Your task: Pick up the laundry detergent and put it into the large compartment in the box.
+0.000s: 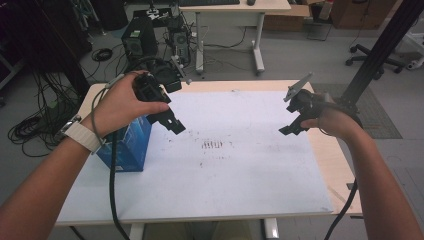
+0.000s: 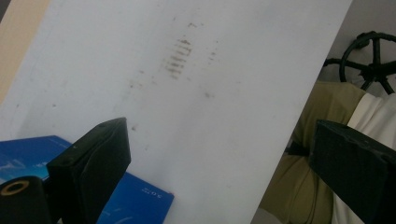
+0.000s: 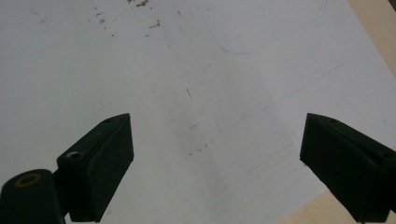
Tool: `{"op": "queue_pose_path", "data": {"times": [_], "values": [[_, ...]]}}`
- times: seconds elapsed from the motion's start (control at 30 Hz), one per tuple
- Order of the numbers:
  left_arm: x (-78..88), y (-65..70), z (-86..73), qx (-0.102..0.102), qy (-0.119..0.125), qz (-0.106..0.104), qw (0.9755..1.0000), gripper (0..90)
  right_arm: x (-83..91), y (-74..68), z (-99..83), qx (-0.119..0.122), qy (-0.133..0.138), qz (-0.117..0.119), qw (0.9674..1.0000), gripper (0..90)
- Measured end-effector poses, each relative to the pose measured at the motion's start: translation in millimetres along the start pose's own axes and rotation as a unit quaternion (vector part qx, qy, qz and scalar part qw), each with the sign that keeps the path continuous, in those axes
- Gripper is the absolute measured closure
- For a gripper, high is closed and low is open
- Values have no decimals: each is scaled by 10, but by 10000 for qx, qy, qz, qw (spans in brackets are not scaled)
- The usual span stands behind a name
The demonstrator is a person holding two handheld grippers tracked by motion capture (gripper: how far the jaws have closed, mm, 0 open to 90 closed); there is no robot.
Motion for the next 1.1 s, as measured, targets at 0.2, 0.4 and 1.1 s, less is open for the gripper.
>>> {"op": "queue_pose_path", "data": {"times": [0.2,0.4,1.1], "values": [[-77,94,60,-146,9,-109,9998,60,-4,-9,-2,-7,-4,6,10000,97],[-145,192,95,-275,-3,-188,9994,59,-15,-21,20,4,-8,10,10000,97],[-277,302,186,-427,121,-231,9987,60,-53,-21,45,30,-21,36,10000,97]]}}
Point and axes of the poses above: each handheld gripper's, and its own axes: x roughly backward along the jaws, z roughly out of its top, y roughly to its right, the point moved 8 cm from there along -x, roughly forward along the jaws, and after that the axes turned 2 degrees about -x, right-handed, at the moved point
